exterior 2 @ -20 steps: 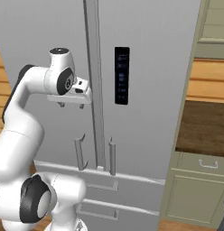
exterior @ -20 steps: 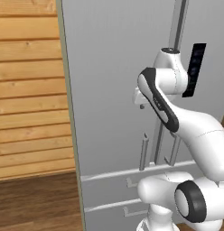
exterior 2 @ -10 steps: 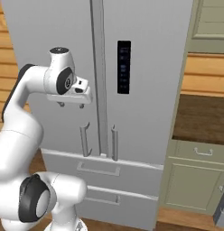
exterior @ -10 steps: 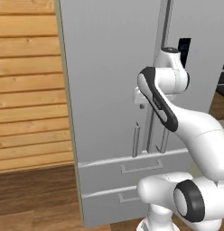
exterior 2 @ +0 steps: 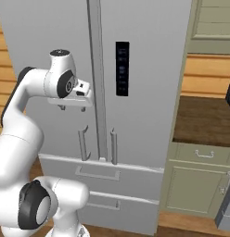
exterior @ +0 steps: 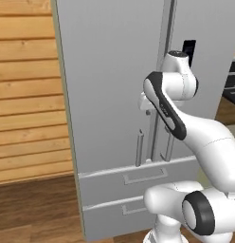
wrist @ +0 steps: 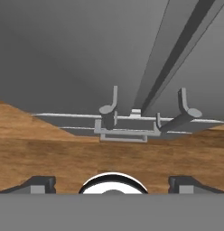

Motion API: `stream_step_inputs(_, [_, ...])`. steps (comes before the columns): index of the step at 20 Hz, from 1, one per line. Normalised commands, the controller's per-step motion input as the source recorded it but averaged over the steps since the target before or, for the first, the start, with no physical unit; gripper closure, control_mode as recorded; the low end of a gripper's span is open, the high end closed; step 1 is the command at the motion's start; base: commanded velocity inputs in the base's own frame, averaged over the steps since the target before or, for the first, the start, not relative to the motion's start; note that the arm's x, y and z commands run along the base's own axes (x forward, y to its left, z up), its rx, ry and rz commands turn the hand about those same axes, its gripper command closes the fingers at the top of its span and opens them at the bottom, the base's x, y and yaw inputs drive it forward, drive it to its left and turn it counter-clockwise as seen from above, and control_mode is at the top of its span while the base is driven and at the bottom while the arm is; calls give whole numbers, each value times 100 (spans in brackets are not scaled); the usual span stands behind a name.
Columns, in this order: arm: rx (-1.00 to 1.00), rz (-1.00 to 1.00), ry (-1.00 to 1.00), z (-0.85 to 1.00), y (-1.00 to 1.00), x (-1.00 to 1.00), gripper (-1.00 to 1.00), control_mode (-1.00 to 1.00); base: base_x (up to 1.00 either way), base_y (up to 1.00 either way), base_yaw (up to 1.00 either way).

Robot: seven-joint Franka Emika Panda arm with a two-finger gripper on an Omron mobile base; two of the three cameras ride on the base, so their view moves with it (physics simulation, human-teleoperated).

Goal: Take the strawberry from the fridge and place it on top of the pancake, located on the dining counter.

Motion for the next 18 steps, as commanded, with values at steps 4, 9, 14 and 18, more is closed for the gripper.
stream_step_inputs(4, [0, 0, 0, 0, 0, 0, -100, 100, -9, -23, -13])
stream_step_inputs(9, [0, 0, 0, 0, 0, 0, -100, 100, 0, -45, 2])
stream_step_inputs(14, [0, 0, 0, 0, 0, 0, -100, 100, -3, -61, 6])
stream_step_inputs(18, [0, 0, 0, 0, 0, 0, -100, 100, 0, -9, 1])
